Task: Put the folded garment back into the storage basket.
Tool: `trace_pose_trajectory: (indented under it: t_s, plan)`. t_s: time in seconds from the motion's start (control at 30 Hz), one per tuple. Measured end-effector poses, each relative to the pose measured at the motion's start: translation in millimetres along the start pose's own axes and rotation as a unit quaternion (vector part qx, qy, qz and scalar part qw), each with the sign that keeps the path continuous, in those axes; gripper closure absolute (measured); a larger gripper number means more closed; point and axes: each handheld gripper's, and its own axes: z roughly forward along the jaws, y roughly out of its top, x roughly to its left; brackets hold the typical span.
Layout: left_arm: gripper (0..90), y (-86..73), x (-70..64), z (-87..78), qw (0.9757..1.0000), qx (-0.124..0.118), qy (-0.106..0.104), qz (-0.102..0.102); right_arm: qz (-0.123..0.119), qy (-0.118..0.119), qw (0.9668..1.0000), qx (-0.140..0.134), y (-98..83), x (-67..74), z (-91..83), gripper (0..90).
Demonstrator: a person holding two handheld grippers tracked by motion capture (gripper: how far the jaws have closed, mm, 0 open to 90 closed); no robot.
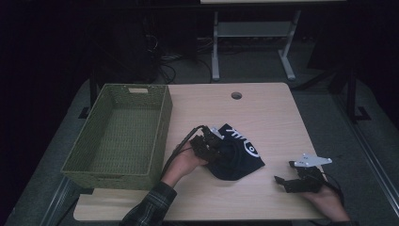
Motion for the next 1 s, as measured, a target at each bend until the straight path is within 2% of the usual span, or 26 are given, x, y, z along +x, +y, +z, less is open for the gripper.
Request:
trace_pose_trajectory:
  t_s: [0.33, 0.37, 0.87, 1.0]
  plan:
    - [72.3, 8.5, -1.0, -16.8, 0.9996, -0.024, -0.008, -0.011, 0.001, 0.000, 1.0000, 0.000, 0.0, 0.1, 0.1, 13.5]
    - [72.2, 9.1, -0.1, -18.9, 0.9997, -0.020, -0.011, -0.008, 0.001, 0.000, 1.0000, 0.000, 0.0, 0.1, 0.0, 13.5]
    - [72.1, 17.8, 8.2, -55.8, 0.9986, -0.047, -0.006, -0.022, 0.001, 0.000, 1.0000, 0.000, 0.1, 0.2, 0.0, 13.5]
    - [72.1, 21.2, 10.1, -65.8, 0.9986, -0.048, -0.005, -0.020, 0.001, 0.000, 1.0000, 0.000, 0.0, 0.1, 0.1, 13.4]
